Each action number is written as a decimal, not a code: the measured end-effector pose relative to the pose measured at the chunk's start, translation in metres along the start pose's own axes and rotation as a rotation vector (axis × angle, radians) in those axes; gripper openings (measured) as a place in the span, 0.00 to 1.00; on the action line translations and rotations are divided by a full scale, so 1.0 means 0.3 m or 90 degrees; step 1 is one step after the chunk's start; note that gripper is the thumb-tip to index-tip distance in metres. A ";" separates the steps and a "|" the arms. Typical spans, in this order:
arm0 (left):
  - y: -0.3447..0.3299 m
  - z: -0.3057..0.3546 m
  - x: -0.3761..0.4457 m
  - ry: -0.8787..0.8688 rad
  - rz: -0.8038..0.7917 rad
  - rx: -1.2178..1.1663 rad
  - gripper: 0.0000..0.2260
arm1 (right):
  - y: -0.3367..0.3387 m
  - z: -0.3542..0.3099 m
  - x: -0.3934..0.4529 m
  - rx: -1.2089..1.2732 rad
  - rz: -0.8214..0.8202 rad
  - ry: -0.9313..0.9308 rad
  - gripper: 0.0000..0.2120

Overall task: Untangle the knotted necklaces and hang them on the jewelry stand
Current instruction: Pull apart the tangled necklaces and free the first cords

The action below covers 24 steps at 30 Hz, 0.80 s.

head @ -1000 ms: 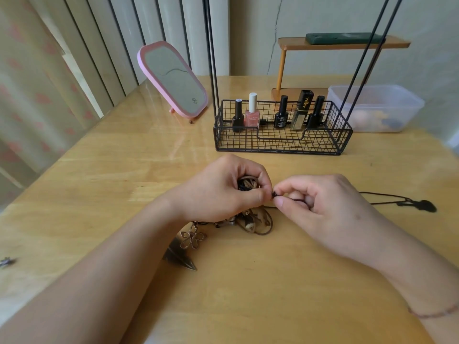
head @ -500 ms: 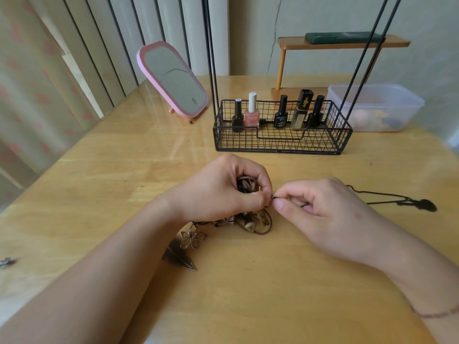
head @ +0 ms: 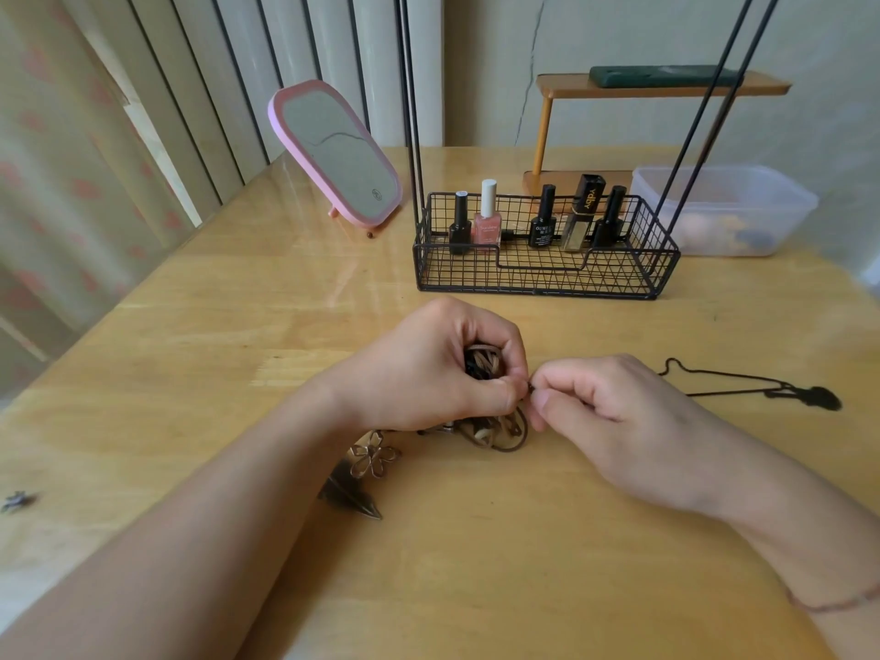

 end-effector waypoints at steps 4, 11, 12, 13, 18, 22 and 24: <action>0.000 0.003 0.001 0.002 0.002 0.003 0.05 | -0.001 0.002 0.004 -0.007 0.008 0.004 0.15; -0.006 0.002 0.001 0.015 -0.006 0.044 0.04 | -0.009 0.017 0.006 0.045 -0.017 -0.027 0.13; -0.008 -0.001 0.002 0.018 -0.008 0.054 0.04 | -0.011 0.022 0.007 0.049 -0.019 -0.031 0.13; -0.011 -0.004 0.004 0.020 -0.010 0.060 0.04 | -0.014 0.027 0.007 0.048 -0.021 -0.034 0.13; -0.019 -0.004 0.008 0.015 -0.015 0.090 0.04 | -0.023 0.036 0.011 0.021 -0.015 -0.030 0.17; -0.013 -0.012 0.010 0.010 -0.011 0.080 0.04 | -0.017 0.031 0.010 0.016 -0.011 -0.014 0.16; -0.010 -0.014 0.009 0.004 -0.010 0.071 0.04 | -0.017 0.029 0.009 0.017 -0.015 -0.008 0.17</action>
Point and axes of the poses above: each hand's wrist, its own x-axis towards the middle knuckle, its own y-axis out of the back of the hand, z = x × y, the point moved 7 cm from there along x, towards the middle knuckle, and after that the axes turned 14 degrees about -z, right-handed, at the moved point
